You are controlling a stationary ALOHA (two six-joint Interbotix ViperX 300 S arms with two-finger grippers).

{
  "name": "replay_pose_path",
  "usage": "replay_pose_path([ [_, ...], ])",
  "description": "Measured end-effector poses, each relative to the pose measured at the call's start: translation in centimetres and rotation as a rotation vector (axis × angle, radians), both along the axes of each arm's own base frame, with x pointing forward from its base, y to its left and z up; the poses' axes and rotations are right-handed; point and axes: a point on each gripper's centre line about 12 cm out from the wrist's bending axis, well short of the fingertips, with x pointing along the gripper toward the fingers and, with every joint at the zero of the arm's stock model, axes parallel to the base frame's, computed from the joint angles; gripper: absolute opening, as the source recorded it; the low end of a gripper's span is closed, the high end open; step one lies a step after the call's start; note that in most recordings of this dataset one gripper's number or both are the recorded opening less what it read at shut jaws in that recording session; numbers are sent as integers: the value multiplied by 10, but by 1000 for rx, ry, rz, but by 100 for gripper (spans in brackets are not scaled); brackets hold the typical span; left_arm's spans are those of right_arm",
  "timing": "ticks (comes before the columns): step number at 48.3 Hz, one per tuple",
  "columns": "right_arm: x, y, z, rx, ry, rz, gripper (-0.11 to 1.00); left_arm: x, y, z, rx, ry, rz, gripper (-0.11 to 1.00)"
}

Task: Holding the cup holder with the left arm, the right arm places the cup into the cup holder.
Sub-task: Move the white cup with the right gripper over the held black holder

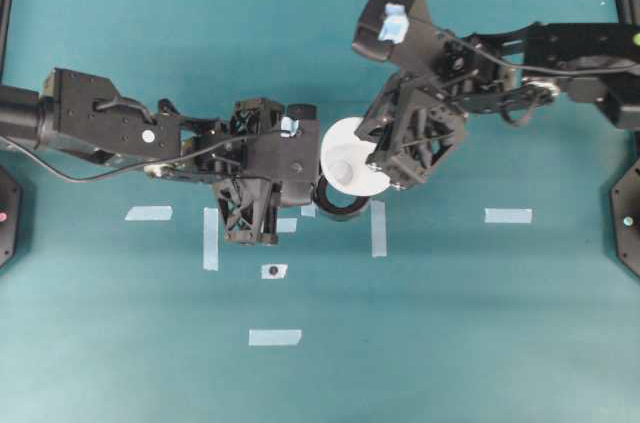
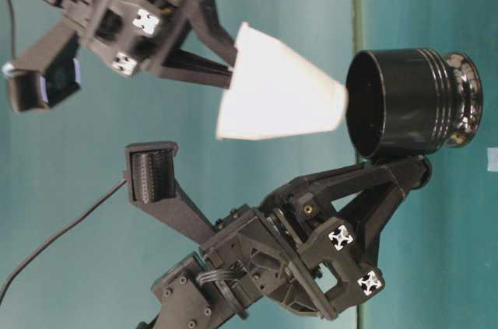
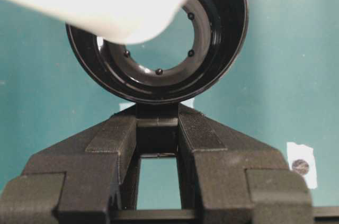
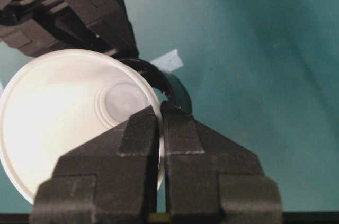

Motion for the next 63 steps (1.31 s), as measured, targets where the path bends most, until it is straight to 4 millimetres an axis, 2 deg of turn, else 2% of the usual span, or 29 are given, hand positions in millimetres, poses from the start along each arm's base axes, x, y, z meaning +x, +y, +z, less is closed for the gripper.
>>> replay_pose_path([
  [28, 13, 2, -44, 5, 105, 17, 4, 0, 0, 0, 0, 0, 0, 21],
  [63, 20, 6, -55, -18, 146, 48, 4, 0, 0, -2, 0, 8, 0, 21],
])
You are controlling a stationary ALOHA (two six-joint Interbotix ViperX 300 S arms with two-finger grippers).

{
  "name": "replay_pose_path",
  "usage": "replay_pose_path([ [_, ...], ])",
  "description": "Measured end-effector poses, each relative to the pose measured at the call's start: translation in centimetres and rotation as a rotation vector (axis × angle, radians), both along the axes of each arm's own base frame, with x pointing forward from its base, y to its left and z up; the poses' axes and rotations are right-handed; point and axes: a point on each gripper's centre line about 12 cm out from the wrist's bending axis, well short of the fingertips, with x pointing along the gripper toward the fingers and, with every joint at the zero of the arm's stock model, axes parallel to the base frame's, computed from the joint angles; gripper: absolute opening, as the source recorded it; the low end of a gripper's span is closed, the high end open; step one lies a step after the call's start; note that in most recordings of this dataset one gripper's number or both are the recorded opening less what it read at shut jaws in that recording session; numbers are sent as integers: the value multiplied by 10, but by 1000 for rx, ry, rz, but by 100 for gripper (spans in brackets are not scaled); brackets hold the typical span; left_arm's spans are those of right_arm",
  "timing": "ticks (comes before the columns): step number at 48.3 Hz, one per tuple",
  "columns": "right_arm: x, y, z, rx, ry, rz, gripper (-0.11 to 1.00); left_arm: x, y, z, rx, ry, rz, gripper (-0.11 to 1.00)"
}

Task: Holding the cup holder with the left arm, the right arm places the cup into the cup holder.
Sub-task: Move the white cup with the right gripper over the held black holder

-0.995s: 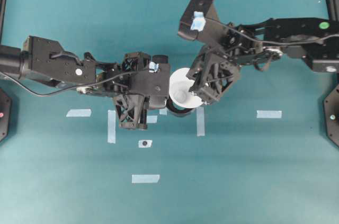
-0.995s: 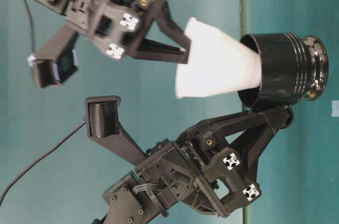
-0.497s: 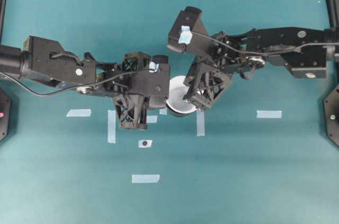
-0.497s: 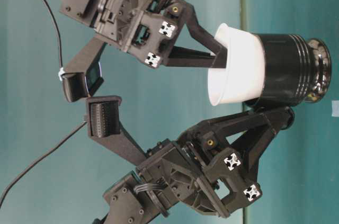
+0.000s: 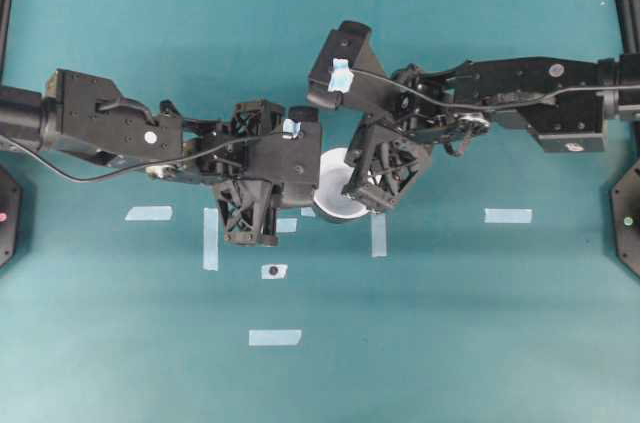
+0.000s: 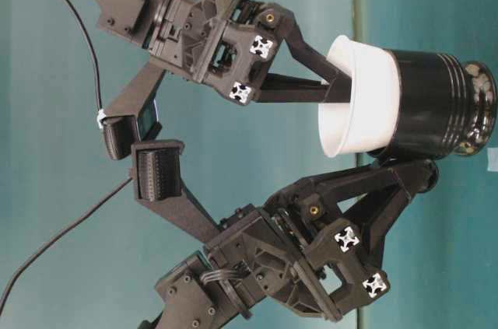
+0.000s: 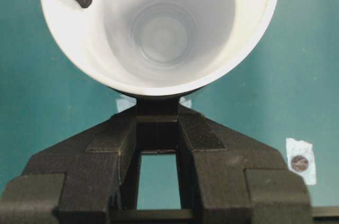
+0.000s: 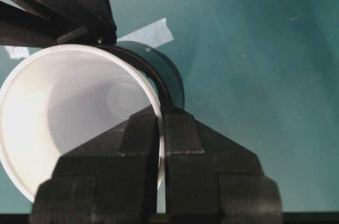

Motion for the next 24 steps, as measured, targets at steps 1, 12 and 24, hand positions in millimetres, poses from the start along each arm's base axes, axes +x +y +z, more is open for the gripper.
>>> replay_pose_path([
  [1, 0, 0, 0, 0, 2, 0, 4, 0, -1, 0, 0, 0, -2, 21],
  [12, 0, 0, -1, 0, 2, 0, 6, 0, 0, 0, 0, 0, 0, 21],
  [24, 0, 0, -1, 0, 0, 0, 24, 0, 1, 0, 0, 0, 2, 21],
])
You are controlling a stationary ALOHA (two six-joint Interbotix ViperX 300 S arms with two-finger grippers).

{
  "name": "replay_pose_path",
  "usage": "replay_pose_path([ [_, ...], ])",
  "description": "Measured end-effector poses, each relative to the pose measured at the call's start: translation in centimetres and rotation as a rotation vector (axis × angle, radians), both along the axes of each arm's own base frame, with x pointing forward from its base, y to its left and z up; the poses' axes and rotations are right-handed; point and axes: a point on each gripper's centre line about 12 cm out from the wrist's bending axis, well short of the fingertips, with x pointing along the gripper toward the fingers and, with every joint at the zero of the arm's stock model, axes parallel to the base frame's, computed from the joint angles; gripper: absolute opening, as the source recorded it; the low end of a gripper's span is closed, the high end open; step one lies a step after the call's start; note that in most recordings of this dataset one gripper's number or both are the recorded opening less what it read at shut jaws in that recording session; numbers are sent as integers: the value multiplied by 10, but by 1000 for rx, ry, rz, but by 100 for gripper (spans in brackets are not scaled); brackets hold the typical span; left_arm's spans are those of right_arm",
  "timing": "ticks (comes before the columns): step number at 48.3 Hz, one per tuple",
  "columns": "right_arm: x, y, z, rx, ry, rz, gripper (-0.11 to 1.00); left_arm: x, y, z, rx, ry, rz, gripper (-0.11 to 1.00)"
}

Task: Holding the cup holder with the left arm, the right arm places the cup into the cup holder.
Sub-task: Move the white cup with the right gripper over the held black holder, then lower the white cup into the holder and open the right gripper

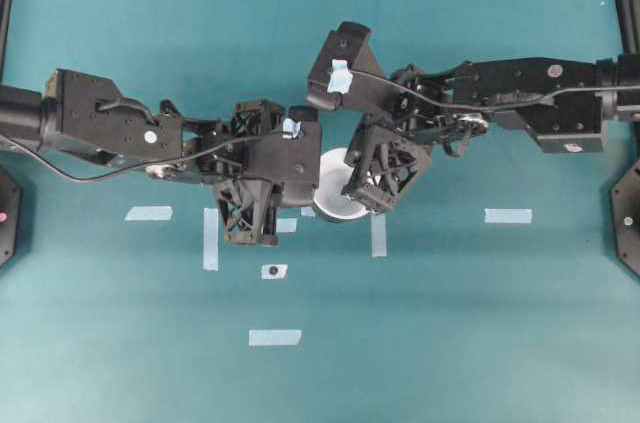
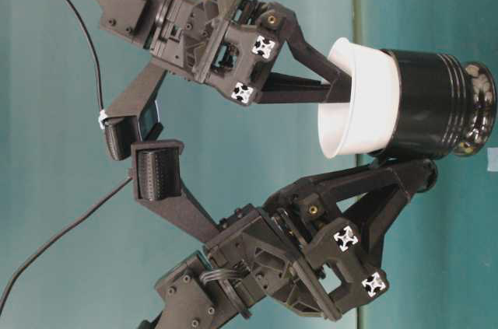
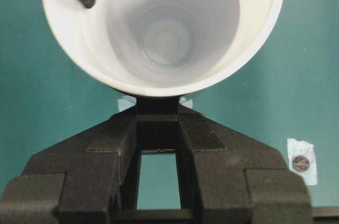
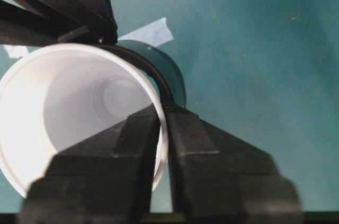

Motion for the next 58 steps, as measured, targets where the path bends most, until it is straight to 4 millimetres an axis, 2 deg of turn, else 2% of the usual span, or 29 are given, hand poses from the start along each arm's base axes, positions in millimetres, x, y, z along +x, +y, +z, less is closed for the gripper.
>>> replay_pose_path([
  [4, 0, 0, 0, 0, 0, 0, 39, 0, 0, 0, 0, 0, 0, 21],
  [12, 1, 4, 0, 3, 1, 10, 80, 0, 1, 0, -1, 0, 4, 21],
  [15, 1, 4, 1, 4, 0, 8, 90, 0, 3, 0, -3, 0, 10, 21],
  [25, -1, 1, 2, 1, 14, 3, 89, 0, -1, 0, 2, 0, -5, 21],
  [35, -3, 1, 11, -4, -9, 5, 89, 0, 1, 0, 1, 0, 0, 21],
  [58, -3, 1, 12, -4, -15, 2, 89, 0, 1, 0, 1, -1, 0, 21],
])
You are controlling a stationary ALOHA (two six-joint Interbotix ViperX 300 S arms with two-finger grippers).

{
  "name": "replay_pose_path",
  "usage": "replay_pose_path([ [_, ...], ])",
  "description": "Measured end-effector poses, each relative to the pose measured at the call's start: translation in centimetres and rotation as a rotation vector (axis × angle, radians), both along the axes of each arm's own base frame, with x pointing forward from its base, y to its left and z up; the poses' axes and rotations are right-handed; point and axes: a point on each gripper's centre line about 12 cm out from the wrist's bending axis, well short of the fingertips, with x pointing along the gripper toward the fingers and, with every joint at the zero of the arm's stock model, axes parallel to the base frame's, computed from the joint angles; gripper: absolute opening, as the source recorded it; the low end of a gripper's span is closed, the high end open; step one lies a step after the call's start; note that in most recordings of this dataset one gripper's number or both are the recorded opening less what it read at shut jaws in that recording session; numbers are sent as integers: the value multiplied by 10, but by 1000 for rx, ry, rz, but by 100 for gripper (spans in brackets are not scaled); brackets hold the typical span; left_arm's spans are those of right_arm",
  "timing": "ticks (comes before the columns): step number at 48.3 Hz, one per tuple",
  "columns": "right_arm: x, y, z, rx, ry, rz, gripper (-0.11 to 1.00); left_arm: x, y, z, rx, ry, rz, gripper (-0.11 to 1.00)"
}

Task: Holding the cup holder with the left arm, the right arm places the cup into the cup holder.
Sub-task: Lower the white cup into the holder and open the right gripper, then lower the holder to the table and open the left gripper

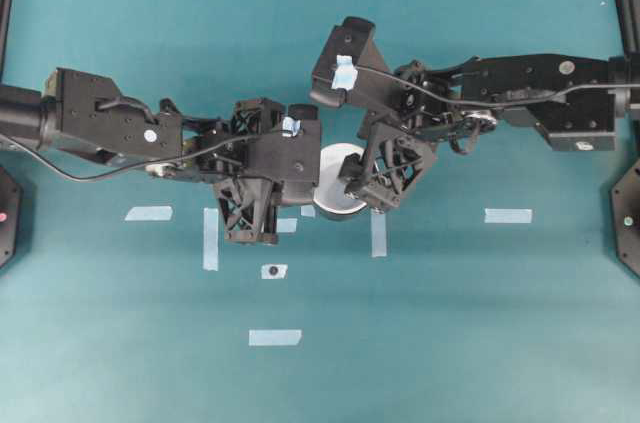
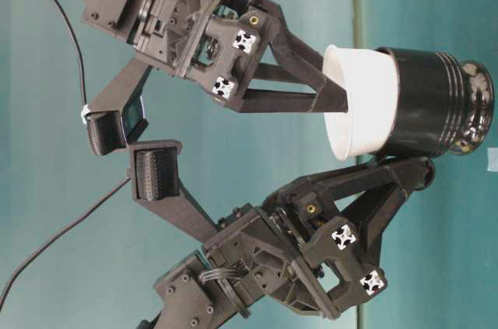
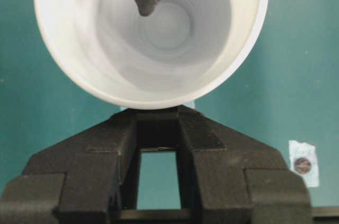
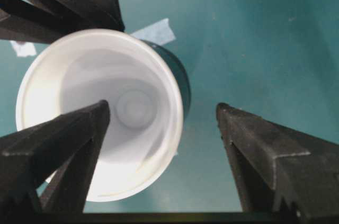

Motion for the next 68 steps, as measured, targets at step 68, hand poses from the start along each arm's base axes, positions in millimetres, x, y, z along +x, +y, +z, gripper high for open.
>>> replay_pose_path([
  [68, -26, 3, 6, -12, -63, 0, 89, -6, -1, -36, -20, -46, 18, 22],
])
